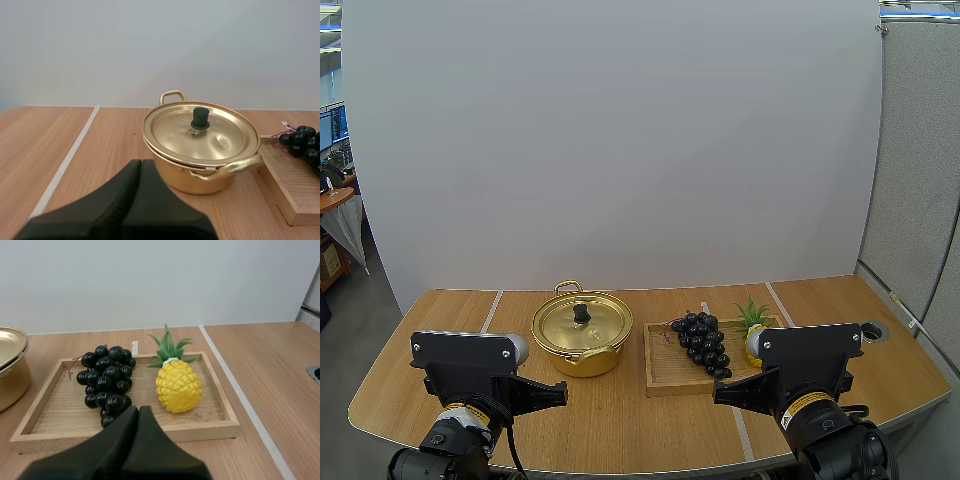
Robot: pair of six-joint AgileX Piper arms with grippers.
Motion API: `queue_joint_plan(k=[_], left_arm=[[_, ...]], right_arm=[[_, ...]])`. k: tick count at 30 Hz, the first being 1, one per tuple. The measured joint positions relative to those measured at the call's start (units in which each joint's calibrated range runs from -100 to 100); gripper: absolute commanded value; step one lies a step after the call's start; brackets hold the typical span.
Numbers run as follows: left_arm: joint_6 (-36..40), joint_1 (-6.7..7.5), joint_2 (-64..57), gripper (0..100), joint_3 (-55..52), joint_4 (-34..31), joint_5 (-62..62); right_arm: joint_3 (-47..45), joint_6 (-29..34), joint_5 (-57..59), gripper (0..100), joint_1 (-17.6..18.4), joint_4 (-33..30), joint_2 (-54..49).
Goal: Open the pot, put the pineapple inside, and close it
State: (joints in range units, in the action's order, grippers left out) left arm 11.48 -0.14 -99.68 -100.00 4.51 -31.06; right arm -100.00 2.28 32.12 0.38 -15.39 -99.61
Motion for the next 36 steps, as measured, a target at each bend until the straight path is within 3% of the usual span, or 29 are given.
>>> queue_joint_plan(k=[9,25,36], left_arm=[[0.0,0.0,-0.1,0,4.4,0.0,-0.3],[0.0,0.0,-0.3,0,31.1,-0.4,-11.7],[-1.3,0.0,5.0,0,35.8,-0.4,-16.1]], right_arm=[[1.6,0.0,-2.8,0,0.0,-0.4,0.0],[33.6,0.0,10.4,0,0.0,-0.4,-0.3],[38.3,0.0,25.3,0,0.0,-0.4,1.9]])
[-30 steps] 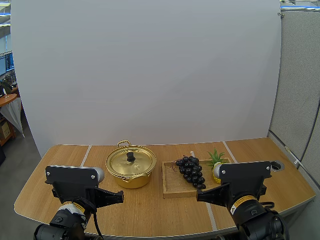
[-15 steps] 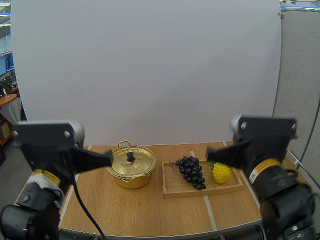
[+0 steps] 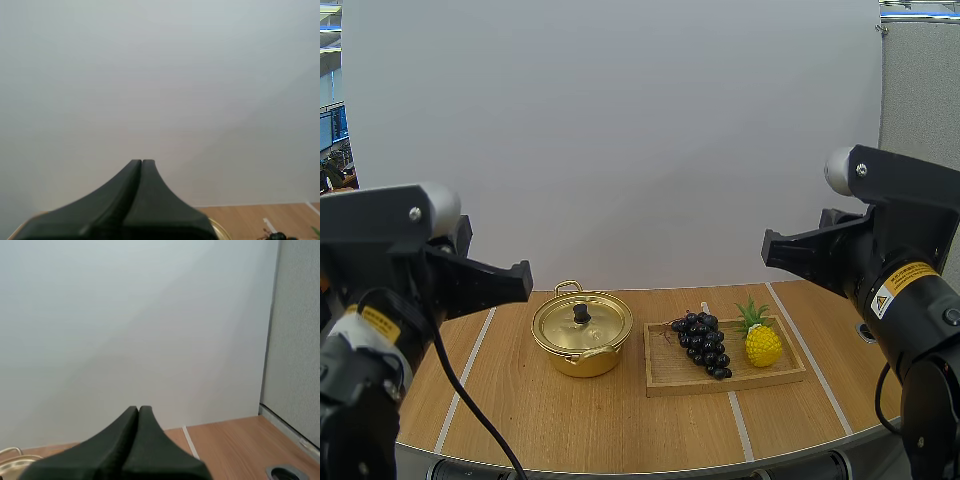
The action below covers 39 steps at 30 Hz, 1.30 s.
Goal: Open the pot, put the pineapple inside, and close it
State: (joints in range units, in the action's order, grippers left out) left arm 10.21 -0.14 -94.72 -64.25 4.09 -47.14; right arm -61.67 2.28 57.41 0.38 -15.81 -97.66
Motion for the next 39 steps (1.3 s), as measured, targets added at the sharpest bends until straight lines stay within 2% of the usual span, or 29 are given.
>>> queue_joint_plan(k=[6,9,12,14,17,22,27,30,32,33,34,35,37,38,39], left_arm=[[-1.8,0.0,15.2,0,3.8,0.0,0.1],[-6.2,0.0,23.0,0,6.7,1.6,0.4],[-8.5,0.0,25.6,0,7.8,3.0,0.8],[-12.2,0.0,30.5,0,9.8,6.3,0.6],[-21.0,0.0,41.8,0,13.9,14.6,-1.5],[-27.1,0.0,53.4,0,15.8,19.8,-2.6],[-30.4,0.0,61.8,2,15.9,21.6,-2.6],[-31.4,0.0,64.5,17,15.9,21.7,-1.6],[-32.0,0.0,65.8,34,15.9,21.8,-1.2],[-32.2,0.0,66.0,42,15.9,21.8,-0.9],[-32.2,0.0,66.2,57,15.9,21.8,-0.7],[-32.2,0.0,66.4,67,15.9,21.8,-0.7],[-32.3,0.0,66.5,91,15.9,21.8,-0.6],[-32.3,0.0,66.7,100,15.9,21.9,-0.4],[-32.5,0.0,66.8,100,15.9,21.9,-0.4]], right_arm=[[0.0,0.0,9.3,0,0.0,0.0,8.1],[0.0,0.0,11.5,0,0.0,0.0,10.3],[0.0,0.0,13.4,0,0.0,0.0,12.9],[0.0,0.0,13.8,0,0.0,0.0,14.8],[0.0,0.0,13.9,0,0.0,0.0,15.8],[0.0,0.0,14.1,0,0.0,0.0,15.9],[0.0,0.0,14.1,0,0.0,0.0,15.9],[0.0,0.0,14.3,0,0.0,0.0,15.9],[0.0,0.0,14.3,1,0.0,0.0,15.9],[0.0,0.0,14.3,10,0.0,0.0,15.9],[0.0,0.0,14.3,25,0.0,0.0,15.9],[0.0,0.0,14.3,30,0.0,0.0,15.9],[0.0,0.0,14.3,58,0.0,0.0,15.9],[0.0,-0.1,14.3,69,0.0,0.0,15.9],[0.0,-0.3,14.3,78,0.0,0.0,15.9]])
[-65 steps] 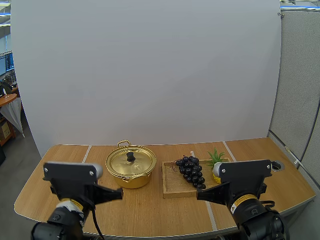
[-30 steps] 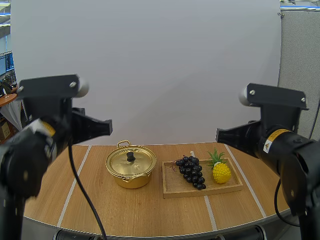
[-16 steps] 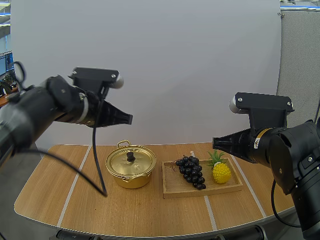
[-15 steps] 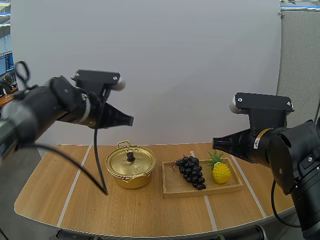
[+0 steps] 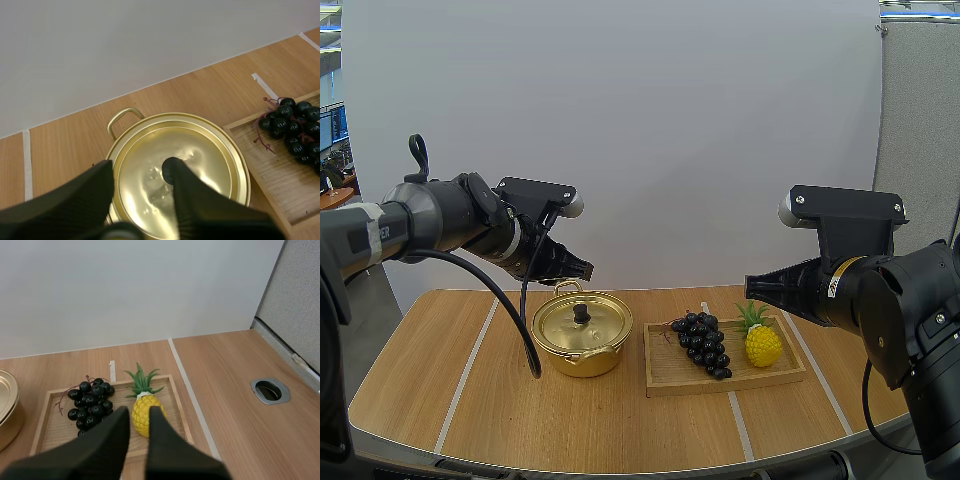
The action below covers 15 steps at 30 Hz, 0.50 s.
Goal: Open the pot, put the pineapple inside, and close it
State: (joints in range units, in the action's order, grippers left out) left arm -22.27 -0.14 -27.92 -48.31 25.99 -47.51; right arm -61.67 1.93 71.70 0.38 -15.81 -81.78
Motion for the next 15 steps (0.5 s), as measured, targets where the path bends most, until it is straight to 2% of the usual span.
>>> queue_joint_plan(k=[3,8,15], left_arm=[[-1.2,0.0,0.0,100,0.0,0.1,0.1],[-4.5,0.0,0.0,100,0.0,0.8,-1.5],[-16.6,0.0,0.4,100,0.8,8.2,-9.6]], right_arm=[[0.0,-1.2,0.0,100,0.0,-0.1,0.0],[0.0,-1.7,0.0,100,0.0,-0.1,0.0],[0.0,-1.7,0.0,100,0.0,-0.1,0.0]])
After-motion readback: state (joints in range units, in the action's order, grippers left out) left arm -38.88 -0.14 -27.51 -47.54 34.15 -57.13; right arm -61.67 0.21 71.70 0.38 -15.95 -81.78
